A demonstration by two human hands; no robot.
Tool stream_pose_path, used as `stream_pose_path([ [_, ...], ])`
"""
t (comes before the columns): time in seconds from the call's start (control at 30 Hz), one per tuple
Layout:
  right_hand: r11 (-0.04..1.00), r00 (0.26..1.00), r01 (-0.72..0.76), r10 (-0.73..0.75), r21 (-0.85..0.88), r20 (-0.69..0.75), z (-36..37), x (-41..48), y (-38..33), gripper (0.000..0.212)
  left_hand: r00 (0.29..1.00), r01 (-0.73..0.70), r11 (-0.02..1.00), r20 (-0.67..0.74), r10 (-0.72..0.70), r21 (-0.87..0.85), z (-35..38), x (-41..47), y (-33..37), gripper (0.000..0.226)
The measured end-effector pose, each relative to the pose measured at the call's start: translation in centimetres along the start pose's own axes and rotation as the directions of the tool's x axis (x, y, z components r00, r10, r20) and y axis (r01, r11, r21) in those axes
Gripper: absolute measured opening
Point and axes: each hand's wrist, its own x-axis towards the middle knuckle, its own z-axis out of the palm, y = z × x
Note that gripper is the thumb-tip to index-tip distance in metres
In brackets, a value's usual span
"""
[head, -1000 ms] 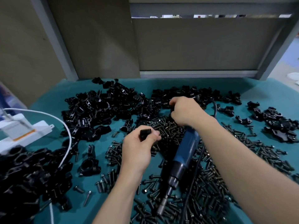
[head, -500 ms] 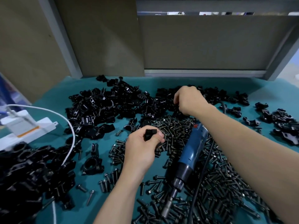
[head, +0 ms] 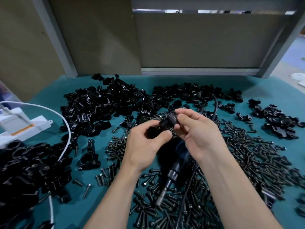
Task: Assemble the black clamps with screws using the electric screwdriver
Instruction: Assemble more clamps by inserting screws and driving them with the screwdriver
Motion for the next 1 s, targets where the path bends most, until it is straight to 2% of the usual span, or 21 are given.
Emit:
stream_pose_path([
  [0.07, 0.996, 0.999, 0.043, -0.045, -0.079, -0.022, -0.1, -0.3, 0.4, 0.027, 0.999, -0.017, 1.000, 0.030, 0.017, 0.008, 0.5, -0.3, 0.0, 0.019],
  [0.13, 0.960, 0.992, 0.111, -0.121, -0.256, -0.024, -0.3, -0.6, 0.8, 0.029, 1.000, -0.002, 1.000, 0.005, 0.002, -0.005, 0.6, -0.4, 0.1, 0.018],
  [0.23, 0.860, 0.980, 0.199, -0.178, -0.469, 0.090, -0.4, -1.1, 1.0, 0.037, 0.999, 0.008, 0.998, -0.032, -0.006, 0.057, 0.4, -0.5, 0.0, 0.021],
  [0.33, 0.724, 0.961, 0.276, -0.188, -0.632, 0.205, -0.6, -1.3, 0.6, 0.031, 0.998, 0.006, 0.989, -0.059, 0.002, 0.147, 0.3, -0.6, -0.1, 0.003],
  [0.37, 0.668, 0.958, 0.287, -0.194, -0.686, 0.212, -0.6, -1.3, 0.5, 0.030, 0.998, 0.007, 0.984, -0.070, 0.006, 0.176, 0.3, -0.6, 0.0, 0.006],
  [0.6, 0.511, 0.933, 0.353, -0.257, -0.783, 0.253, -0.1, -2.6, 0.8, 0.037, 0.998, 0.054, 0.965, -0.050, -0.043, 0.255, 0.4, -0.9, 0.2, 0.019],
  [0.67, 0.478, 0.931, 0.364, -0.215, -0.800, 0.295, 0.0, -2.9, 0.6, 0.044, 0.997, 0.075, 0.966, -0.050, -0.065, 0.246, 0.3, -0.8, 0.1, 0.022],
  [0.77, 0.368, 0.914, 0.405, -0.159, -0.837, 0.372, -0.2, -3.3, 0.3, 0.049, 0.995, 0.090, 0.962, -0.061, -0.077, 0.259, 0.2, -1.0, -0.2, 0.020],
  [0.83, 0.380, 0.914, 0.405, -0.158, -0.832, 0.373, -0.3, -3.1, 0.2, 0.048, 0.996, 0.082, 0.954, -0.054, -0.069, 0.288, 0.1, -1.0, -0.2, 0.020],
  [0.9, 0.434, 0.920, 0.392, -0.202, -0.811, 0.337, -0.5, -2.7, 0.3, 0.044, 0.998, 0.058, 0.945, -0.040, -0.048, 0.322, 0.1, -1.0, 0.0, 0.018],
  [1.0, 0.600, 0.945, 0.327, -0.222, -0.730, 0.241, -1.0, -1.9, 0.3, 0.041, 1.000, 0.028, 0.930, -0.019, -0.022, 0.367, 0.5, -1.1, 0.2, 0.042],
])
